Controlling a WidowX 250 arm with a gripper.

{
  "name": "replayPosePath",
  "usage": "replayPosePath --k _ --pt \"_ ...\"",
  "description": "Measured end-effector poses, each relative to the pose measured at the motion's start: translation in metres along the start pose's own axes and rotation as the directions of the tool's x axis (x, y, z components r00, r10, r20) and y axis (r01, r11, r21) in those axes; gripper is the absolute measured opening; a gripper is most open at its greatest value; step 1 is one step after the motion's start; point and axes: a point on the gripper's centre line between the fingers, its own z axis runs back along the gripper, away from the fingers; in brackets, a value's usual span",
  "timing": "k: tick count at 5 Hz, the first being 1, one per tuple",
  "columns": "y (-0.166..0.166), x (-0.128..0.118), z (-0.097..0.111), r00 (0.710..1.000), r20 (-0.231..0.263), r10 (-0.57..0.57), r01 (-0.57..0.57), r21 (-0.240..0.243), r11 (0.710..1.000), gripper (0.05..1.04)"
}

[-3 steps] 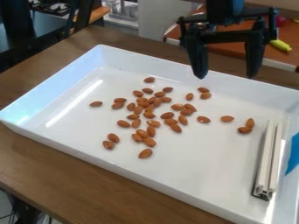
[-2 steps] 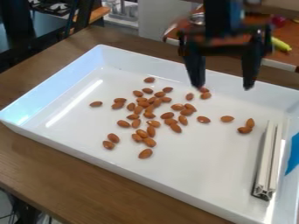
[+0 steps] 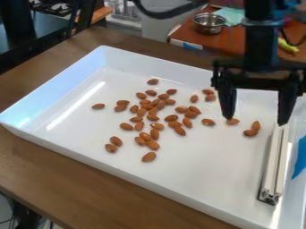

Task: Sweep into pile

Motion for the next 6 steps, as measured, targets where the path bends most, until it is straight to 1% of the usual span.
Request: replayPosePath --k 1,2,3,5,6 --pt "-0.004 0.005 -0.006 1.0 0.025 0.004 -0.004 -0.008 1.0 0.999" --pt "-0.012 0.003 -0.018 0.998 0.065 0.007 -0.006 -0.008 1.0 0.999" --pt "-0.016 0.008 -0.02 0.995 0.098 0.027 -0.025 -0.014 1.0 0.999" --pt "-0.022 0.01 -0.033 0.992 0.122 0.038 -0.04 0.011 0.999 0.999" --pt "-0.018 0.012 -0.049 0.992 0.119 0.049 -0.056 0.056 0.997 0.999"
